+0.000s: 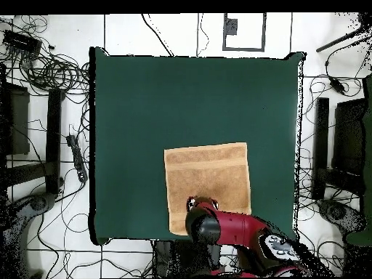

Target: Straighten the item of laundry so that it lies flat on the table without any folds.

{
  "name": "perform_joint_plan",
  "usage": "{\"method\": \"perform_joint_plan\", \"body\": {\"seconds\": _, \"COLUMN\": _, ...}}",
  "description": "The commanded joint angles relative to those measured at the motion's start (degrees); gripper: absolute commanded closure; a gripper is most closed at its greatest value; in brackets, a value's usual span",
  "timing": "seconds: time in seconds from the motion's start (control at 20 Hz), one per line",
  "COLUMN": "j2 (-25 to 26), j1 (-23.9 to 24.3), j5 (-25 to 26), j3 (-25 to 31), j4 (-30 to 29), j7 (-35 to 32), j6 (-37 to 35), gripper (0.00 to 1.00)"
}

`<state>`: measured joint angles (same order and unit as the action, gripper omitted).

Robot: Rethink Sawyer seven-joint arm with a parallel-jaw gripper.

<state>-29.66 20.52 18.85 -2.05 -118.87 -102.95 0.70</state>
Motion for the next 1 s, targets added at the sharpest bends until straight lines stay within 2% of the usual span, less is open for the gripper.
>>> {"method": "perform_joint_plan", "body": {"seconds": 0.05, "j2": 0.22, "j1": -2.08, "j5": -4.76, "j3": 7.91, "j4": -4.96, "j7": -12.12, "j6": -1.71, "gripper": 0.00}}
{"method": "perform_joint_plan", "body": {"seconds": 0.3, "j2": 2.24, "j1": -2.74, "j5": -6.62, "j3": 7.97, "j4": -3.90, "j7": -12.13, "j6": -2.49, "gripper": 0.00}}
{"method": "perform_joint_plan", "body": {"seconds": 0.6, "j2": 5.57, "j1": -3.77, "j5": -7.33, "j3": 7.60, "j4": 0.75, "j7": -10.12, "j6": -2.90, "gripper": 0.00}}
{"method": "perform_joint_plan", "body": {"seconds": 1.0, "j2": 10.44, "j1": -3.96, "j5": -7.57, "j3": 6.48, "j4": 3.94, "j7": -10.21, "j6": 1.65, "gripper": 0.00}}
